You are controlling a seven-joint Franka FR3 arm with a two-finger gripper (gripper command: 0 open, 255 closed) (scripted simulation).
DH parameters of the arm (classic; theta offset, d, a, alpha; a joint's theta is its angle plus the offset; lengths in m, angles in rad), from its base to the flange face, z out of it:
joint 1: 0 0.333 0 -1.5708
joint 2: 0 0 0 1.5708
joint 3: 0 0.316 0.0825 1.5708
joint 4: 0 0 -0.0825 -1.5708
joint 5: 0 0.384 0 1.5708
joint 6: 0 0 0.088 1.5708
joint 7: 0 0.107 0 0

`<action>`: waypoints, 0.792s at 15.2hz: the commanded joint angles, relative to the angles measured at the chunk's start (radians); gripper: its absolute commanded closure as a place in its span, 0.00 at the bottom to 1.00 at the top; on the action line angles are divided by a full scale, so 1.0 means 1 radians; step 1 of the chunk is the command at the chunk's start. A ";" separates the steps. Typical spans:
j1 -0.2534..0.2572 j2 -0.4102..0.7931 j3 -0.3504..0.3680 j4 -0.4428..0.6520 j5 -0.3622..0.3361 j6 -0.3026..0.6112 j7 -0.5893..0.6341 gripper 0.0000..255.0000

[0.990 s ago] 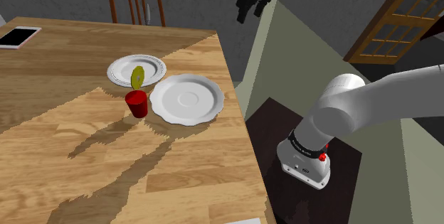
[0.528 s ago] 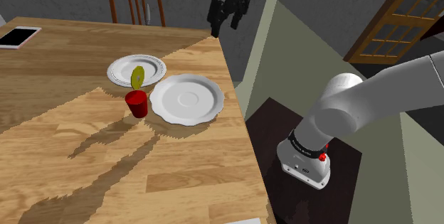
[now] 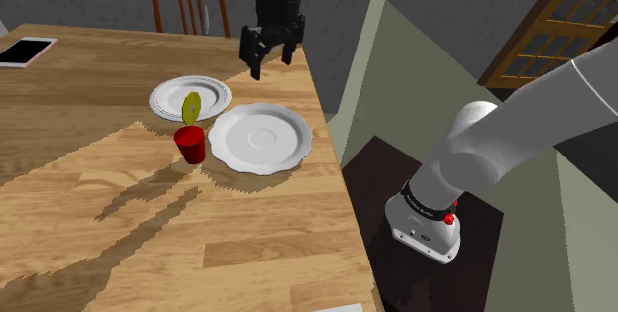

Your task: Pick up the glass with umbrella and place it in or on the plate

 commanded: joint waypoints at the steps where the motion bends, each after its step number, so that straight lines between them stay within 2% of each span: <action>1: 0.007 0.056 0.036 0.035 -0.004 0.012 0.040 0.00; 6: 0.025 0.218 0.124 0.133 -0.042 0.047 0.146 0.00; 12: 0.068 0.442 0.207 0.287 -0.136 0.063 0.288 0.00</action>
